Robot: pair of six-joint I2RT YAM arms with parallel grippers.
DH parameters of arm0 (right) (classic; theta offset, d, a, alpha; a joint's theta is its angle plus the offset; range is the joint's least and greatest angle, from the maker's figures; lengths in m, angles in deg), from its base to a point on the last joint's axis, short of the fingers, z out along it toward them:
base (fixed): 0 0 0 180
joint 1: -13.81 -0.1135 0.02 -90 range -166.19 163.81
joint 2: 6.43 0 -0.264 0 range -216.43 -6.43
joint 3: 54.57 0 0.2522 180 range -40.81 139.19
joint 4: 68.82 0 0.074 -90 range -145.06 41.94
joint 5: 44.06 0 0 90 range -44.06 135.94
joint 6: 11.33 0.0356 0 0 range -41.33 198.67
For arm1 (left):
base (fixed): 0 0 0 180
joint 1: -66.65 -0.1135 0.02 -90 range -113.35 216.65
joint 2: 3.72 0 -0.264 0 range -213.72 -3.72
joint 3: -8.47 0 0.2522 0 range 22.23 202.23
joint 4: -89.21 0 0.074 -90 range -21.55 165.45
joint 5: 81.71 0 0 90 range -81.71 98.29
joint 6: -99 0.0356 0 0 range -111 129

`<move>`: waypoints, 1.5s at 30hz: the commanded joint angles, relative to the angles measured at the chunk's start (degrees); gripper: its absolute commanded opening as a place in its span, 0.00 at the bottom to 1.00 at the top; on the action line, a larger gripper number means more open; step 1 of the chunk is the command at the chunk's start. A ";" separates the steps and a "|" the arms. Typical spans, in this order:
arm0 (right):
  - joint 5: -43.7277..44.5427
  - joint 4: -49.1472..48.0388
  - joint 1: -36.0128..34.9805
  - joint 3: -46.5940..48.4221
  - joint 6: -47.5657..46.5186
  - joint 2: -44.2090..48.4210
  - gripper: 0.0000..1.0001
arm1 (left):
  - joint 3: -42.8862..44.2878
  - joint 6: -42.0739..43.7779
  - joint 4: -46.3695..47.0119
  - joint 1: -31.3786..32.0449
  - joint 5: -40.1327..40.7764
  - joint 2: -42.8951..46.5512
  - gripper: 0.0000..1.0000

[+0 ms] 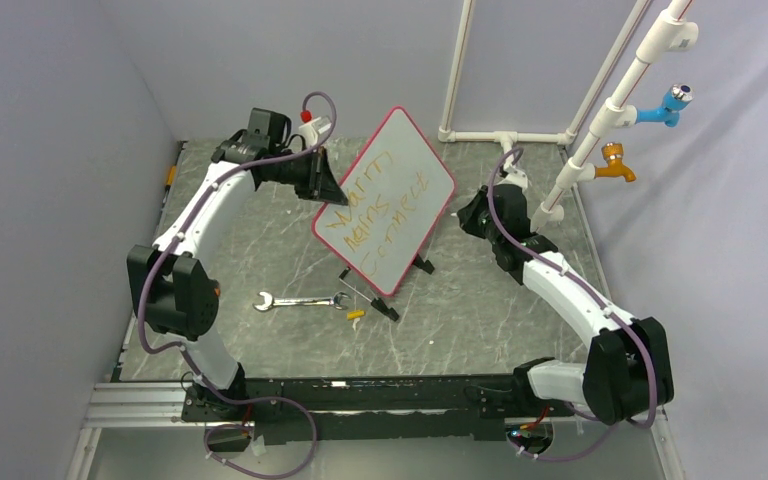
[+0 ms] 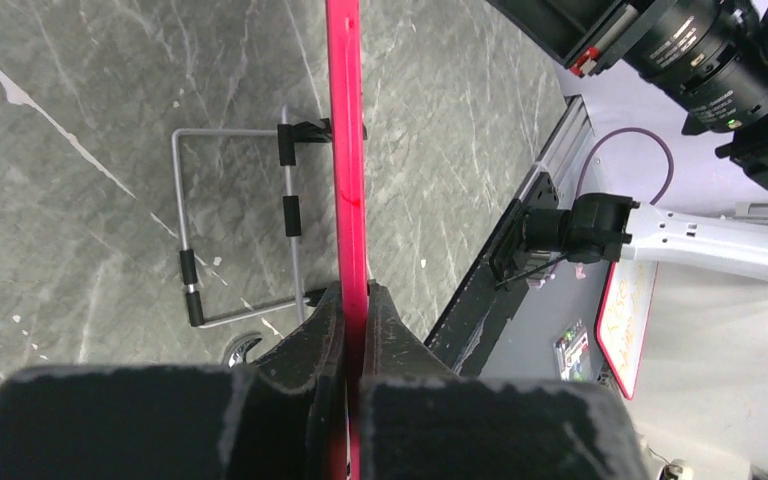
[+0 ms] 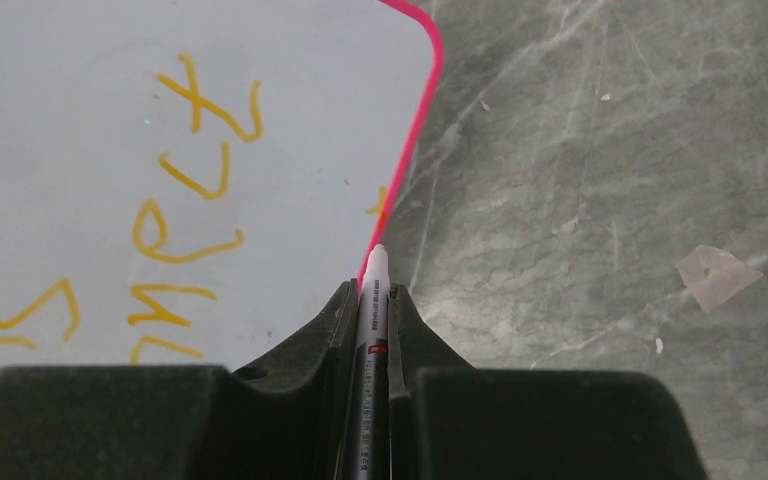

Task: Write a sentence on the whiteboard
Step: Pick up the whiteboard from the whiteboard stand, then put down the whiteboard on the whiteboard stand.

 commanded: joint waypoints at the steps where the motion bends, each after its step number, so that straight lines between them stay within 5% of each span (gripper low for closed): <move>1: 1.12 1.17 0.00 1.86 -0.65 1.86 0.00 | 8.57 1.30 -1.12 -0.04 -3.36 0.57 0.00; 32: 3.18 4.28 0.74 1.52 -1.80 8.42 0.00 | 10.57 -1.41 -11.60 4.00 2.52 8.98 0.00; 45: 2.70 4.03 1.47 0.30 -2.06 8.55 0.00 | 3.88 1.95 -12.10 5.79 4.77 9.79 0.00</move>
